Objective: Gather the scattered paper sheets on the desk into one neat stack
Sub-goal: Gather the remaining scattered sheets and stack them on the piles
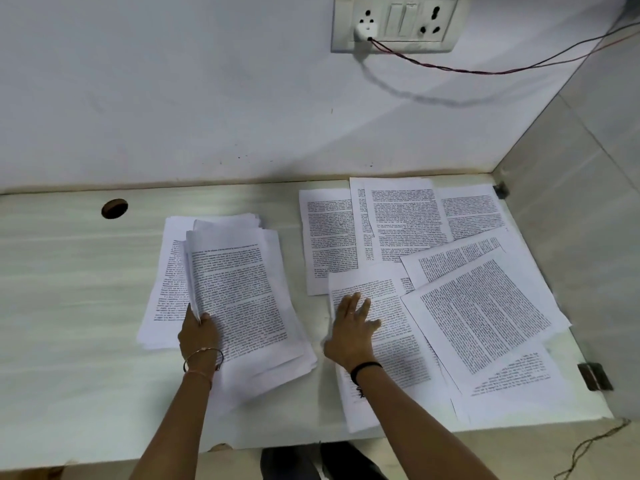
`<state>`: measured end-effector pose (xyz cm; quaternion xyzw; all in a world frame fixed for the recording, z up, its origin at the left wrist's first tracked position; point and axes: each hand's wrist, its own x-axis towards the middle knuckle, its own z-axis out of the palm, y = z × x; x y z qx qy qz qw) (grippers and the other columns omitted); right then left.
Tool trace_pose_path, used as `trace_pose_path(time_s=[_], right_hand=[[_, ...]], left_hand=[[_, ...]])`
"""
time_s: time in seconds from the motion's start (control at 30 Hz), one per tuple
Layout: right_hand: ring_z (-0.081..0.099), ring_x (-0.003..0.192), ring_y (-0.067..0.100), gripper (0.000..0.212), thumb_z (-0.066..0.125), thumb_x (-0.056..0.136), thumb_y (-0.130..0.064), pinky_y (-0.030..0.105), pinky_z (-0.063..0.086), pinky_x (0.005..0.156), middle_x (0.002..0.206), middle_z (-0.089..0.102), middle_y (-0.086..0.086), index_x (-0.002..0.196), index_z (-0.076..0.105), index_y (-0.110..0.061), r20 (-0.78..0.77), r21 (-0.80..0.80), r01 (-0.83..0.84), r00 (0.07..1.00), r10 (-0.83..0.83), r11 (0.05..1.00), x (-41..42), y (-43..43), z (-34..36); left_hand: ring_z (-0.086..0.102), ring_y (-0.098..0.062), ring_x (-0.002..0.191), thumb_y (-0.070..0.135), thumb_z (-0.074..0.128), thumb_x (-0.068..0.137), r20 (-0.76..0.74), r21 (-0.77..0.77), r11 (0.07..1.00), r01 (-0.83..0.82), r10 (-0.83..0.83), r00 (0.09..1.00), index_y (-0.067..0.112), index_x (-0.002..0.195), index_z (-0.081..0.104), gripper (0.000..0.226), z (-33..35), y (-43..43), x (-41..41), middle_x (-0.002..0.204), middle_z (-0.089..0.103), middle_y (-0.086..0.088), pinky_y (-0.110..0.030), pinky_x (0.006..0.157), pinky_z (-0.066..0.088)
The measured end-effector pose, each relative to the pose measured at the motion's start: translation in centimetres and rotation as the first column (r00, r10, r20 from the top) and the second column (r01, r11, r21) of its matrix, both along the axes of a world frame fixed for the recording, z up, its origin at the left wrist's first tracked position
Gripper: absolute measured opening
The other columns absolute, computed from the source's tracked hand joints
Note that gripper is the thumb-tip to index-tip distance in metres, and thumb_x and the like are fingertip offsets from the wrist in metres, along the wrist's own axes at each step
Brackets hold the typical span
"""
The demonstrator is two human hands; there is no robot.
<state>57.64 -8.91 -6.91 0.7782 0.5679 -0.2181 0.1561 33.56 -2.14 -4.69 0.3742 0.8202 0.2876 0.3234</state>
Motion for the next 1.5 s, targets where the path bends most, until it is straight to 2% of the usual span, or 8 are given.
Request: trace_pose_path(time_s=[0.17, 0.27, 0.53, 0.63, 0.8, 1.03, 1.2, 1.5], right_hand=[[0.053, 0.111, 0.04, 0.076, 0.069, 0.075, -0.032, 0.043, 0.052, 0.074, 0.129, 0.05, 0.022, 0.134, 0.033, -0.002, -0.043, 0.183, -0.011, 0.999, 0.019, 0.983, 1.4, 0.1, 0.8], [0.058, 0.102, 0.032, 0.05, 0.052, 0.089, -0.017, 0.036, 0.048, 0.076, 0.125, 0.052, 0.013, 0.136, 0.037, -0.006, -0.312, 0.285, 0.206, 0.943, -0.112, 0.936, 2.7, 1.0, 2.4], [0.058, 0.087, 0.011, 0.038, 0.052, 0.096, -0.024, 0.034, 0.05, 0.079, 0.111, 0.054, -0.001, 0.13, 0.049, -0.007, -0.815, 0.13, 0.461, 0.554, -0.17, 0.878, 0.3, 4.8, 5.9], [0.06, 0.092, 0.011, 0.038, 0.047, 0.097, -0.043, 0.031, 0.055, 0.083, 0.112, 0.061, -0.003, 0.126, 0.056, -0.021, -0.908, -0.026, 0.456, 0.361, -0.211, 0.89, 0.8, 4.0, 4.8], [0.046, 0.115, 0.029, 0.044, 0.049, 0.09, -0.039, 0.037, 0.043, 0.084, 0.124, 0.05, 0.011, 0.122, 0.052, -0.009, -0.478, 0.372, 0.608, 0.773, -0.417, 0.701, 5.5, 0.9, 1.0], [0.044, 0.114, 0.022, 0.056, 0.048, 0.095, -0.013, 0.023, 0.04, 0.088, 0.139, 0.036, 0.016, 0.147, 0.029, -0.004, -0.539, 0.335, 0.343, 0.834, -0.121, 0.877, 6.3, 0.4, -1.1], [0.038, 0.127, 0.034, 0.06, 0.046, 0.094, -0.013, 0.038, 0.046, 0.095, 0.146, 0.034, 0.017, 0.149, 0.025, -0.008, -0.466, 0.345, 0.172, 0.885, 0.009, 0.923, 6.1, 1.1, -2.0], [0.042, 0.124, 0.012, 0.062, 0.05, 0.091, -0.057, 0.03, 0.032, 0.106, 0.128, 0.047, -0.007, 0.144, 0.036, -0.027, -0.737, 0.285, 0.513, 0.658, -0.158, 0.809, 7.1, 0.2, -0.3]], left_hand=[[0.054, -0.043, 0.11, 0.013, 0.049, 0.092, 0.101, -0.018, 1.0, 0.024, -0.022, 0.995, 0.001, 0.129, 0.05, 0.039, 0.0, -0.8, 0.4, 0.12, 0.058, -0.027, -0.047, 0.099, 0.042], [0.055, -0.039, 0.109, 0.014, 0.054, 0.091, 0.223, -0.063, 0.995, 0.074, -0.058, 0.973, 0.001, 0.125, 0.052, 0.037, -0.5, -0.9, 1.3, 0.121, 0.058, -0.025, -0.044, 0.097, 0.043], [0.059, -0.033, 0.108, 0.029, 0.082, 0.058, 0.573, -0.163, 0.919, 0.359, -0.208, 0.793, 0.004, 0.121, 0.057, 0.072, -2.1, -1.9, 6.7, 0.12, 0.062, -0.016, -0.043, 0.101, 0.043], [0.055, -0.028, 0.109, 0.029, 0.067, 0.079, 0.602, -0.162, 0.949, 0.271, -0.123, 0.789, 0.002, 0.128, 0.05, 0.059, -3.0, -2.1, 8.2, 0.125, 0.057, -0.014, -0.039, 0.098, 0.043], [0.039, -0.012, 0.119, 0.043, 0.039, 0.096, 0.62, -0.059, 0.983, 0.176, -0.103, 0.778, 0.008, 0.141, 0.032, 0.057, -1.3, -1.8, 9.8, 0.126, 0.041, 0.003, -0.028, 0.105, 0.029], [0.054, -0.034, 0.118, 0.016, 0.062, 0.087, 0.615, -0.099, 0.943, 0.316, -0.192, 0.765, 0.003, 0.13, 0.047, 0.048, -2.9, -1.3, 9.3, 0.127, 0.057, -0.018, -0.036, 0.098, 0.043], [0.053, -0.036, 0.119, 0.004, 0.057, 0.088, 0.578, -0.091, 0.941, 0.327, -0.217, 0.786, -0.002, 0.13, 0.047, 0.043, -3.0, -0.8, 9.3, 0.128, 0.055, -0.019, -0.044, 0.102, 0.042], [0.049, -0.027, 0.121, 0.006, 0.051, 0.092, 0.591, 0.056, 0.98, 0.189, -0.186, 0.785, 0.002, 0.136, 0.041, 0.045, -1.2, 0.4, 9.5, 0.133, 0.05, -0.014, -0.029, 0.098, 0.035]])
